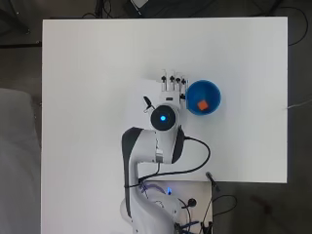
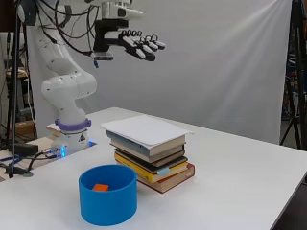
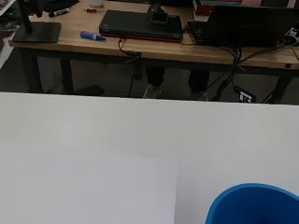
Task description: Teleoperate dual arm-hand system to pick and place objects
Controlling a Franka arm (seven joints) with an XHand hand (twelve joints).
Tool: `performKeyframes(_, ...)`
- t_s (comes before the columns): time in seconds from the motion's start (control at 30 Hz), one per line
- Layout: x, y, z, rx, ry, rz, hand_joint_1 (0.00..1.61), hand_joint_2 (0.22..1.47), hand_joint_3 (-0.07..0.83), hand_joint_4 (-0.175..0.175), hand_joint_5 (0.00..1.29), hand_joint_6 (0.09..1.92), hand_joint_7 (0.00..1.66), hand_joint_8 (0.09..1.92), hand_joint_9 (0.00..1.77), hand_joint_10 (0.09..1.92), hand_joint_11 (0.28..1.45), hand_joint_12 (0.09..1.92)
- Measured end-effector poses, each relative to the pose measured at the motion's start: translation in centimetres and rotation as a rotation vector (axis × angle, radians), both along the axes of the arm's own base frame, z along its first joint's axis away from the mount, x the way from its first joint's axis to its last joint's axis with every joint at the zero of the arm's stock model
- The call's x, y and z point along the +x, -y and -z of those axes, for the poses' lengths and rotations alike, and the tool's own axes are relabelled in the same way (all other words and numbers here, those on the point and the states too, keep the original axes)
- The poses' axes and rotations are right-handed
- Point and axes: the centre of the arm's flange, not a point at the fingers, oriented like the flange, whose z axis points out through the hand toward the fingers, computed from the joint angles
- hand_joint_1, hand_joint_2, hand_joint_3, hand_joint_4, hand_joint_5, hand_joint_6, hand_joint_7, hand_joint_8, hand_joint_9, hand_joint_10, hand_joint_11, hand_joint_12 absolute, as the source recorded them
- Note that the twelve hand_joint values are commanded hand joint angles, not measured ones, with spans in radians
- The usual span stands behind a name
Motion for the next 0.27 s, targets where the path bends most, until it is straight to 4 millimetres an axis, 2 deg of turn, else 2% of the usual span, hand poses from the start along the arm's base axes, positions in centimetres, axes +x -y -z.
performKeyframes(0.07, 0.0, -0.9, 0.5, -0.039, -0.014, -0.003, 0.12, 0.98, 0.006, 0.055, 0.06, 0.09, 0.18, 0.09, 0.30, 0.09, 0.41, 0.09)
performKeyframes(0.27, 0.5, -2.0, 2.0, -0.082, -0.046, -0.005, 0.12, 1.00, 0.008, 0.032, 0.09, 0.09, 0.21, 0.09, 0.33, 0.09, 0.40, 0.09)
